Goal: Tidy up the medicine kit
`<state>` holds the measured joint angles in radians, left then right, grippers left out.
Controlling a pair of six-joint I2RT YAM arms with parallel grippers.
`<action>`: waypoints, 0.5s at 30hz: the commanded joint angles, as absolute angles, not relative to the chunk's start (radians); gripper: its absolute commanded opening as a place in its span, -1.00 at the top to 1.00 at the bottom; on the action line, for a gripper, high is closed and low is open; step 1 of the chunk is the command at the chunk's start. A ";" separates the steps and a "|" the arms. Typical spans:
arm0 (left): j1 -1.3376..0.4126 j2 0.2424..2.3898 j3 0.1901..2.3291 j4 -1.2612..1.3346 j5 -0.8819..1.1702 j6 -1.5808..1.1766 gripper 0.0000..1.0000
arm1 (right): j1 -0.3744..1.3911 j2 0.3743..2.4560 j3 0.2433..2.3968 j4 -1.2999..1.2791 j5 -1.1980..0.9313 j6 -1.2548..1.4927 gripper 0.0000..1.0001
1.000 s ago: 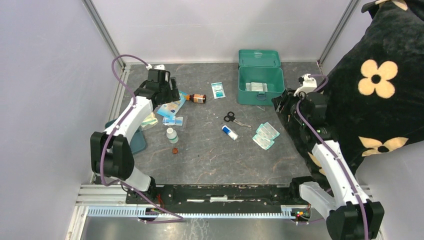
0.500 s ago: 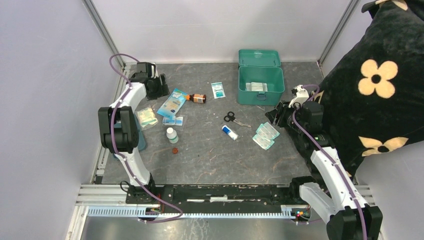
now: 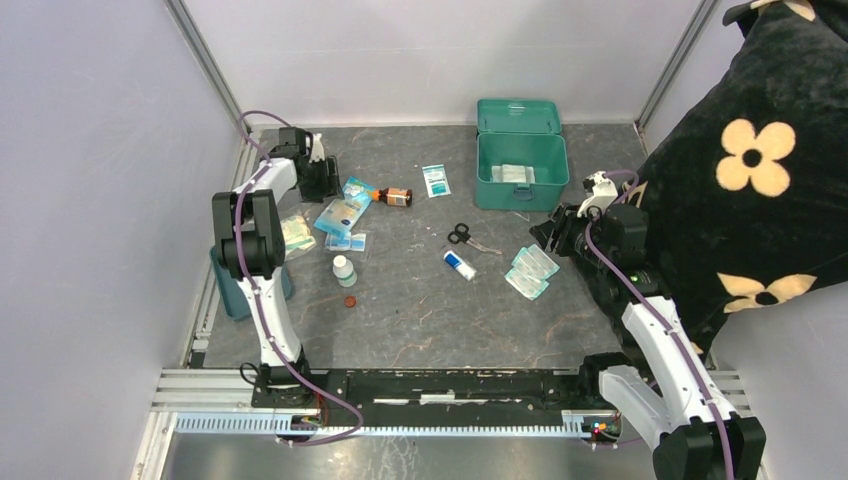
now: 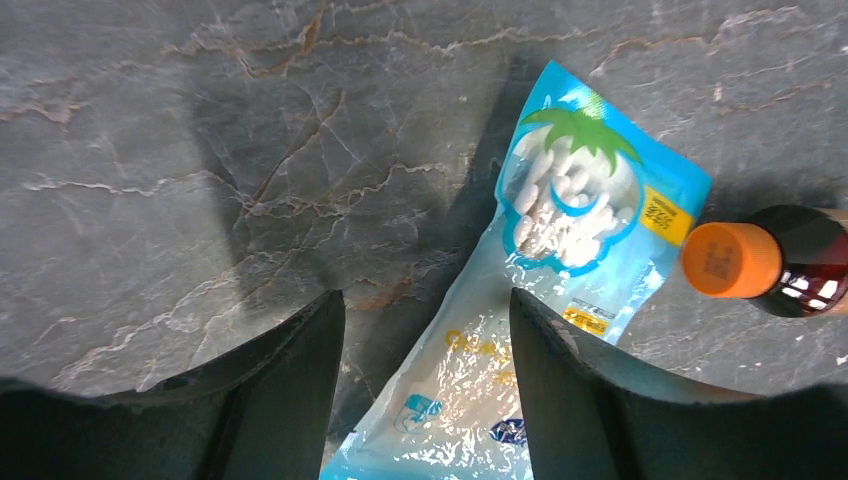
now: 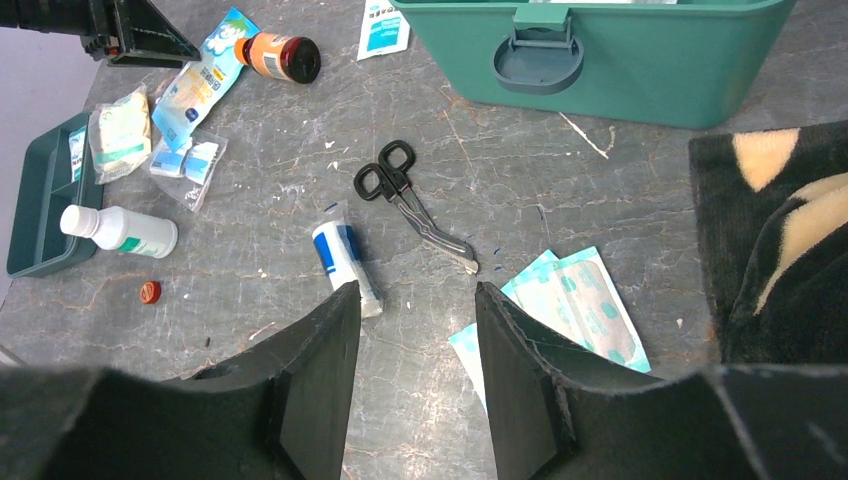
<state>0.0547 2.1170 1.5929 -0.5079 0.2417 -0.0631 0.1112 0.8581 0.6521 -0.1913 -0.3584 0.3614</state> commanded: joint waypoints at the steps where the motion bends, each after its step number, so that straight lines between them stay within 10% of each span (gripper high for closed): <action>1: 0.058 2.148 1.641 -0.544 0.264 -0.006 -0.35 | 0.112 0.842 0.661 -0.175 -0.352 0.355 -0.04; 15: 0.029 2.120 1.603 -0.559 0.322 0.014 0.13 | 0.112 0.841 0.651 -0.172 -0.354 0.359 -0.04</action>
